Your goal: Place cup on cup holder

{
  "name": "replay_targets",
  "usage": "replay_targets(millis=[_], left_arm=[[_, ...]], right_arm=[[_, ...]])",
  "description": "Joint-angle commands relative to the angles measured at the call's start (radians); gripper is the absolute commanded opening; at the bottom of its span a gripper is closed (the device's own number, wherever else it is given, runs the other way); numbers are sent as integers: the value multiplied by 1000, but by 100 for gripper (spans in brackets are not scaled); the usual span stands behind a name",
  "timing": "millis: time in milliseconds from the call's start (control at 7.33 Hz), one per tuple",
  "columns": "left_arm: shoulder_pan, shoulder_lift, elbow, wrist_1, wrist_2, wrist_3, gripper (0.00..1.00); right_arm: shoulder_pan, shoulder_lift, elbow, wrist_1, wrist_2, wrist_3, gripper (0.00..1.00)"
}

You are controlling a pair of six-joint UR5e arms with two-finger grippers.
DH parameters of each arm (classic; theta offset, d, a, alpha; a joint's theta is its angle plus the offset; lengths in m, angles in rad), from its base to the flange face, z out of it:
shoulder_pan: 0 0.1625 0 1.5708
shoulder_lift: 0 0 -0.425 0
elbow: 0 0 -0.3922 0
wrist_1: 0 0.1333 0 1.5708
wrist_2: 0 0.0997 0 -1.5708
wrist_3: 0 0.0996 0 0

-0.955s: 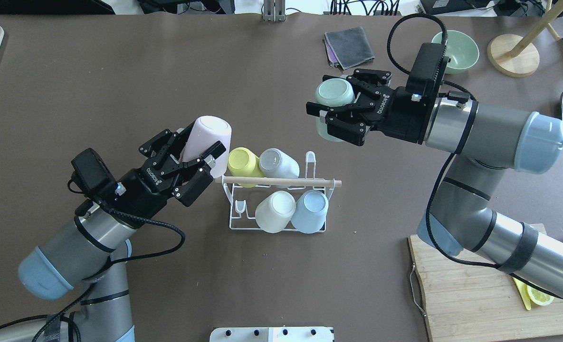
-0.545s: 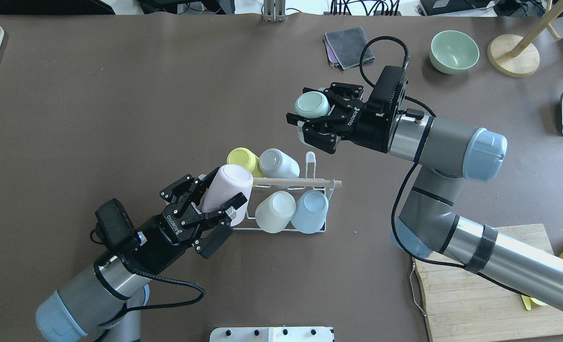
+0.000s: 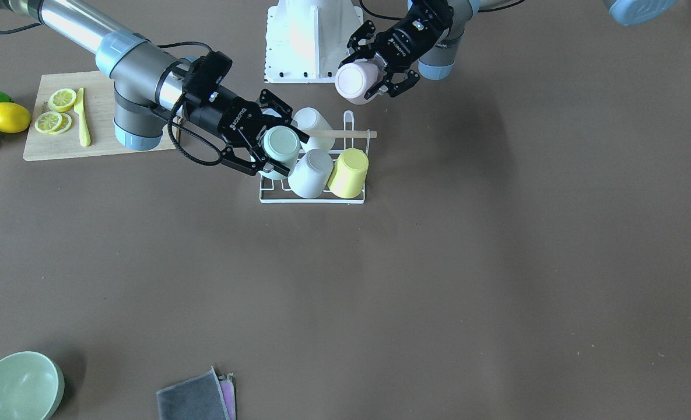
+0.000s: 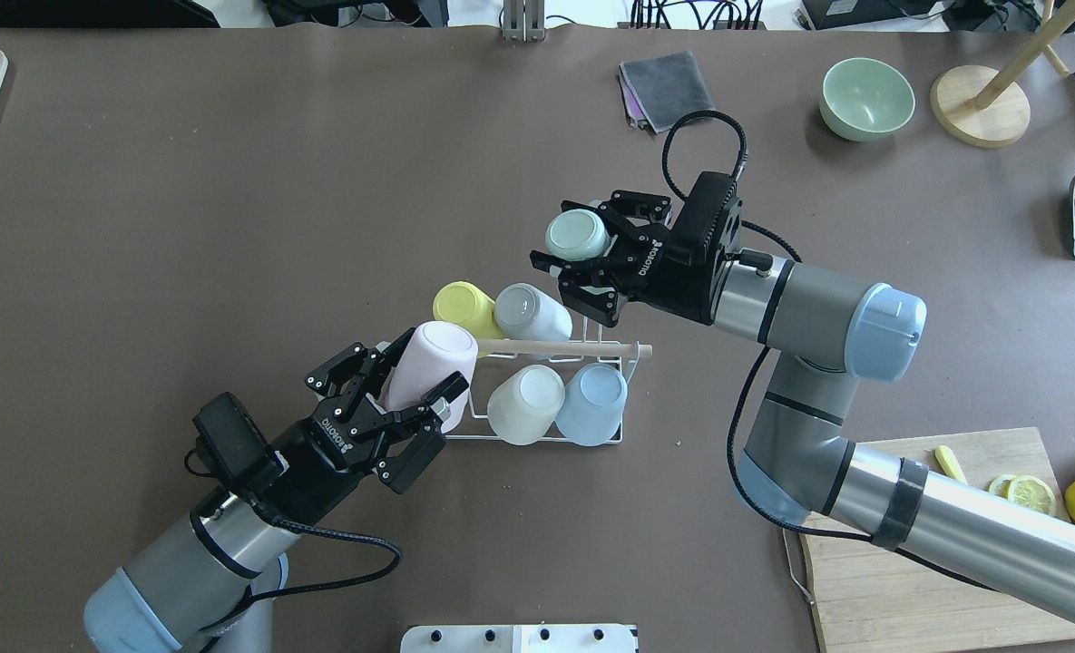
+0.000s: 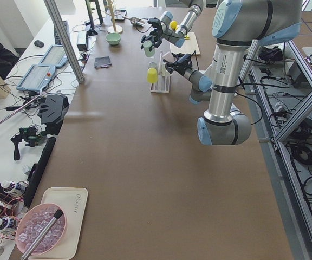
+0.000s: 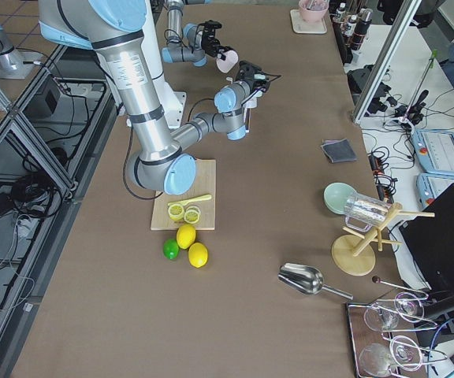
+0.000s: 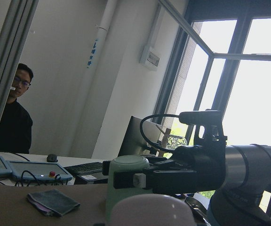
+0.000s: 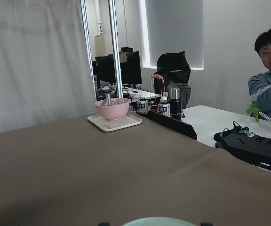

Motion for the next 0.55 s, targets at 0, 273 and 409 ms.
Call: replay_targets(millis=[0, 273, 409], left_arm=[[-9, -24, 29, 4, 4, 2, 0], [-30, -64, 58, 7, 19, 2, 0], [-32, -73, 81, 9, 19, 2, 0]], right_arm=[[-9, -3, -18, 2, 0, -13, 0], [-24, -11, -52, 56, 0, -13, 0], [-26, -11, -56, 63, 0, -14, 0]])
